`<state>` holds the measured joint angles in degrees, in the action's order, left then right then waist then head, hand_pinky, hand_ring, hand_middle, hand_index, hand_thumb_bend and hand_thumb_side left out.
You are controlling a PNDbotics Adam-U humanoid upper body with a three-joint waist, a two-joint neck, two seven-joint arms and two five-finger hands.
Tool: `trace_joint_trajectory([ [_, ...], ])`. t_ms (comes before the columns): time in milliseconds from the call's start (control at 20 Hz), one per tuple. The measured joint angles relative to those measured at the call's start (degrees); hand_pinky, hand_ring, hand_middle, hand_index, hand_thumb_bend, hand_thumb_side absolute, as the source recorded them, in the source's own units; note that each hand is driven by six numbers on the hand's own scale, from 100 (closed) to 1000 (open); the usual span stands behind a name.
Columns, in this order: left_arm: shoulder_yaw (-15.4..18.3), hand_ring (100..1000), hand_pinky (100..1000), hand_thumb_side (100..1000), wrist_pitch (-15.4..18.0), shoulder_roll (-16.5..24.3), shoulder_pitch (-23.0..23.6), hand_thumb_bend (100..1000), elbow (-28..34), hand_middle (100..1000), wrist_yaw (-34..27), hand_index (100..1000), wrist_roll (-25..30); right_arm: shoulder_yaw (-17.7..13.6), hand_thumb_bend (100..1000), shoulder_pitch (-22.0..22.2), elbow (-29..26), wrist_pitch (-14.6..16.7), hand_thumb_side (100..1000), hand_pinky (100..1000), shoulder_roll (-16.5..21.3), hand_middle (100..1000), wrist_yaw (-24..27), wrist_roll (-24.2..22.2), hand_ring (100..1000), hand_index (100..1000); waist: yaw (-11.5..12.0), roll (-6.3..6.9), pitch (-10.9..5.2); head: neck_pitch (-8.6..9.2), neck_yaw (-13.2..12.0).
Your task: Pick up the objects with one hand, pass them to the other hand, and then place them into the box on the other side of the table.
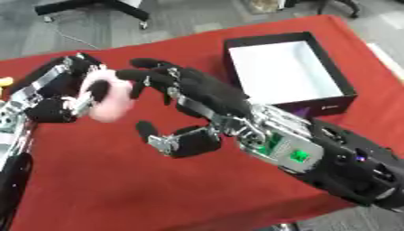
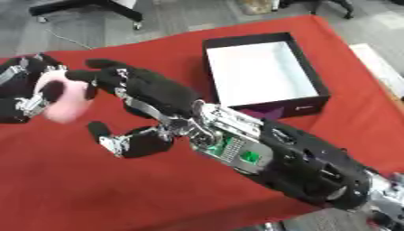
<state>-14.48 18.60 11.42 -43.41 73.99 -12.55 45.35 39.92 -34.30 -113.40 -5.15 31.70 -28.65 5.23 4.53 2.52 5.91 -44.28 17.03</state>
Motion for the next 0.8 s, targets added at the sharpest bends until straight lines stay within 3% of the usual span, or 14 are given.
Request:
trace_joint_trajectory([
  [800, -1.69, 398, 574, 379, -3.15, -0.30, -0.25, 100, 1.16, 296, -4.41, 386, 3.15, 0.68, 100, 0.36, 0.00, -2.01, 172, 428, -0.19, 637, -7.85, 0.75, 909, 960, -0.13, 0.02, 0.01, 0.00, 0.75],
])
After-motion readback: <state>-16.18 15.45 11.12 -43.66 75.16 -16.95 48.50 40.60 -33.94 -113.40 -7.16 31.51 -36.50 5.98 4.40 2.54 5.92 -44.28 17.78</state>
